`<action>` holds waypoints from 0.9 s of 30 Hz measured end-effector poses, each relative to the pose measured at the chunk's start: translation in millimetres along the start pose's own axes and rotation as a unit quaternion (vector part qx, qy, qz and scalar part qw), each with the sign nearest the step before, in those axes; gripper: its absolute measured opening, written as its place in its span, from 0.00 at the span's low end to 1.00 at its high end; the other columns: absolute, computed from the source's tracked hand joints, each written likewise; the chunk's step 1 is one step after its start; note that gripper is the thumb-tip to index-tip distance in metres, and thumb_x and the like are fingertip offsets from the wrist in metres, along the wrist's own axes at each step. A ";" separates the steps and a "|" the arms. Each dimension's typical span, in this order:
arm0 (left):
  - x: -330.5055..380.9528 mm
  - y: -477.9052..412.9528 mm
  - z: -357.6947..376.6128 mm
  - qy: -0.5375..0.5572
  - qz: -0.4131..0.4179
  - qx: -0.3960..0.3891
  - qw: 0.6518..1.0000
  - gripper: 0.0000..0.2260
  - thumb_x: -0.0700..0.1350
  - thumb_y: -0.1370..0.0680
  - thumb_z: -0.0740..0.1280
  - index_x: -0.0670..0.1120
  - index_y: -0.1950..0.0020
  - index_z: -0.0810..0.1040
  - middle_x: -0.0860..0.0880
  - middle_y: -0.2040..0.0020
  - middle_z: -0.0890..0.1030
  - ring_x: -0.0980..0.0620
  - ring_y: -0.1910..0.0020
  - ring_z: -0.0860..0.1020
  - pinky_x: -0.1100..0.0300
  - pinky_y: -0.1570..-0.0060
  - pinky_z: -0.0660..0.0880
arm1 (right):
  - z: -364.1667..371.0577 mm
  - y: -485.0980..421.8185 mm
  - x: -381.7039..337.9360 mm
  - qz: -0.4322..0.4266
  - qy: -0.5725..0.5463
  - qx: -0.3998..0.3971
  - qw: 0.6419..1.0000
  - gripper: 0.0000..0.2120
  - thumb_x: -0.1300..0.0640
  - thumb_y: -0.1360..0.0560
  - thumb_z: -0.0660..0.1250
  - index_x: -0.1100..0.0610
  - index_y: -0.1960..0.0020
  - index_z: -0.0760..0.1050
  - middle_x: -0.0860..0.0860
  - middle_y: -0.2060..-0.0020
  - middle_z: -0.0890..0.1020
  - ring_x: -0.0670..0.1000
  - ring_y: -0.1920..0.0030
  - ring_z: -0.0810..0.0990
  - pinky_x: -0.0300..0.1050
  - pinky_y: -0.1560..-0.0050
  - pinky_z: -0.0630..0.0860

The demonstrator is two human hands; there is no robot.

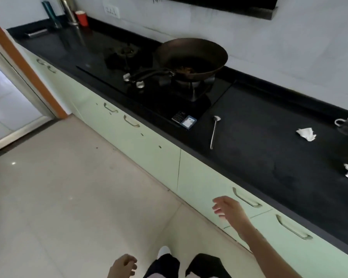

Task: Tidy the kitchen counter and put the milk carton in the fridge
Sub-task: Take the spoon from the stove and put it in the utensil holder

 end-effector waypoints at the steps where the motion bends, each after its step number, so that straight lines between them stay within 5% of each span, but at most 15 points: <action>1: 29.5 -13.4 -12.7 0.024 0.037 0.045 0.998 0.14 0.32 0.23 0.62 0.43 0.66 0.79 0.48 0.72 0.81 0.46 0.69 0.78 0.60 0.64 0.72 | 1.8 -5.3 -20.1 -0.019 -0.004 0.013 1.000 0.11 0.63 0.22 0.58 0.59 0.52 0.79 0.54 0.61 0.81 0.52 0.60 0.79 0.42 0.56 0.76; 4: 100.2 -27.3 -39.8 0.010 0.095 0.019 0.995 0.15 0.35 0.21 0.62 0.47 0.65 0.76 0.47 0.66 0.80 0.47 0.66 0.77 0.59 0.66 0.70 | 2.0 -19.5 -69.2 -0.064 -0.016 0.047 0.997 0.11 0.62 0.22 0.57 0.57 0.51 0.79 0.53 0.57 0.82 0.51 0.56 0.81 0.46 0.50 0.77; 8: 239.5 -35.5 -54.3 -0.030 0.264 0.029 0.964 0.11 0.39 0.19 0.63 0.50 0.59 0.78 0.49 0.59 0.81 0.48 0.55 0.79 0.56 0.51 0.75 | -8.4 -50.8 -114.7 -0.100 -0.013 0.085 0.991 0.13 0.63 0.22 0.55 0.52 0.49 0.77 0.50 0.56 0.83 0.51 0.51 0.81 0.49 0.44 0.77; 10: 298.5 -36.4 -57.1 -0.100 0.351 0.051 0.930 0.08 0.41 0.18 0.62 0.45 0.46 0.80 0.47 0.49 0.82 0.50 0.48 0.79 0.59 0.46 0.74 | -17.1 -68.0 -130.4 -0.118 -0.002 0.110 0.987 0.14 0.63 0.22 0.55 0.49 0.51 0.77 0.49 0.56 0.83 0.50 0.52 0.81 0.49 0.44 0.78; 14: 393.1 -38.7 -47.3 -0.278 0.481 0.103 0.825 0.18 0.44 0.18 0.60 0.46 0.28 0.70 0.50 0.30 0.74 0.51 0.31 0.72 0.58 0.32 0.71 | -33.1 -101.5 -150.2 -0.125 0.047 0.173 0.976 0.13 0.60 0.23 0.57 0.51 0.45 0.77 0.49 0.55 0.82 0.53 0.55 0.81 0.49 0.49 0.78; 18: 425.3 -71.5 -27.9 -0.451 0.496 0.081 0.737 0.22 0.48 0.18 0.59 0.49 0.23 0.63 0.52 0.23 0.64 0.51 0.23 0.61 0.53 0.23 0.62 | -43.4 -130.5 -157.8 -0.083 0.088 0.203 0.972 0.13 0.54 0.24 0.61 0.52 0.40 0.75 0.45 0.58 0.79 0.48 0.58 0.77 0.41 0.58 0.74; 23: 418.5 -99.7 -29.2 -0.505 0.529 0.090 0.676 0.22 0.53 0.23 0.55 0.51 0.32 0.76 0.52 0.32 0.78 0.51 0.34 0.72 0.50 0.40 0.80 | -42.9 -162.5 -163.0 -0.042 0.140 0.209 0.967 0.16 0.46 0.27 0.67 0.51 0.43 0.75 0.45 0.53 0.82 0.50 0.53 0.81 0.47 0.50 0.79; 27: 410.5 -104.9 -30.3 -0.511 0.539 0.089 0.663 0.27 0.54 0.17 0.40 0.50 0.30 0.73 0.50 0.30 0.76 0.51 0.32 0.67 0.51 0.31 0.64 | -38.1 -174.7 -171.4 0.002 0.203 0.221 0.954 0.14 0.42 0.29 0.68 0.49 0.49 0.75 0.46 0.56 0.80 0.51 0.55 0.80 0.46 0.55 0.78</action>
Point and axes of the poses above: each hand's wrist, its own y-axis away from the middle knuckle, its own z-axis out of the palm, x = y × z, the point moved 3 cm from there along -y, towards the middle knuckle
